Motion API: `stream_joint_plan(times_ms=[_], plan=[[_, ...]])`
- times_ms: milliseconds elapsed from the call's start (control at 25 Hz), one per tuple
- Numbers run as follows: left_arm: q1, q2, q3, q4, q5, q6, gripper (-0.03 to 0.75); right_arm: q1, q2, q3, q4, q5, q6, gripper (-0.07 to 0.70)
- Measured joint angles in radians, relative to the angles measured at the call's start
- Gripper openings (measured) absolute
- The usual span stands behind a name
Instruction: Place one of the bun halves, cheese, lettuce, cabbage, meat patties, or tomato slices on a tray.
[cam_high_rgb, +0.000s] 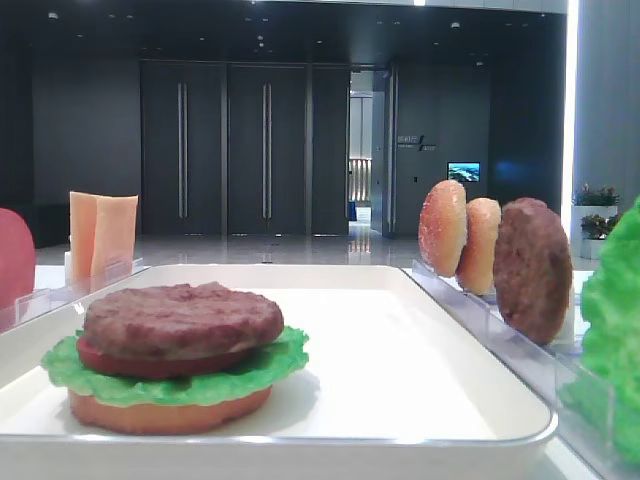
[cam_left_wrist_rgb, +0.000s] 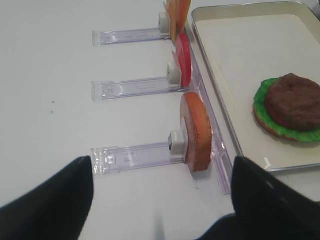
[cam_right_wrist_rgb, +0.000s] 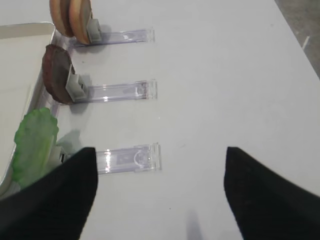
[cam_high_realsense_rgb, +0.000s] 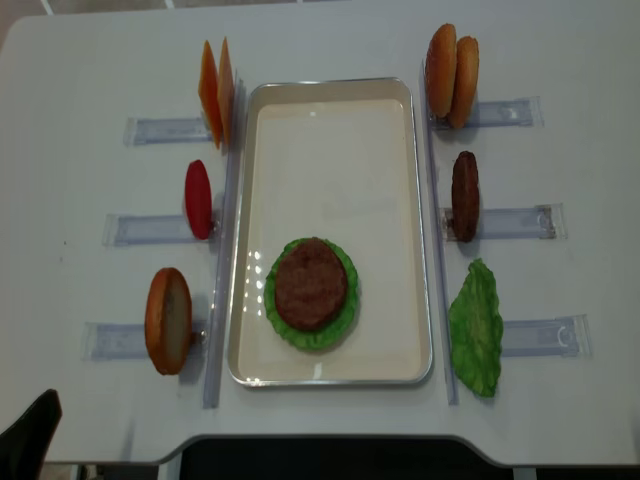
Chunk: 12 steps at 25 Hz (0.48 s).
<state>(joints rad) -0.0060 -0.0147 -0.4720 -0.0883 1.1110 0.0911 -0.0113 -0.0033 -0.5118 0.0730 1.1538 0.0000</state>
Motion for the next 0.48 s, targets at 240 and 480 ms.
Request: stream_joint_plan(times_ms=[240, 480], plan=[[0.0, 0.0, 0.0, 0.0, 0.0, 0.0, 0.66, 0.0, -0.005, 0.006, 0.001, -0.015, -0.017, 0.503], [0.0, 0.0, 0.0, 0.0, 0.0, 0.0, 0.66, 0.0, -0.005, 0.006, 0.001, -0.016, -0.075, 0.503]])
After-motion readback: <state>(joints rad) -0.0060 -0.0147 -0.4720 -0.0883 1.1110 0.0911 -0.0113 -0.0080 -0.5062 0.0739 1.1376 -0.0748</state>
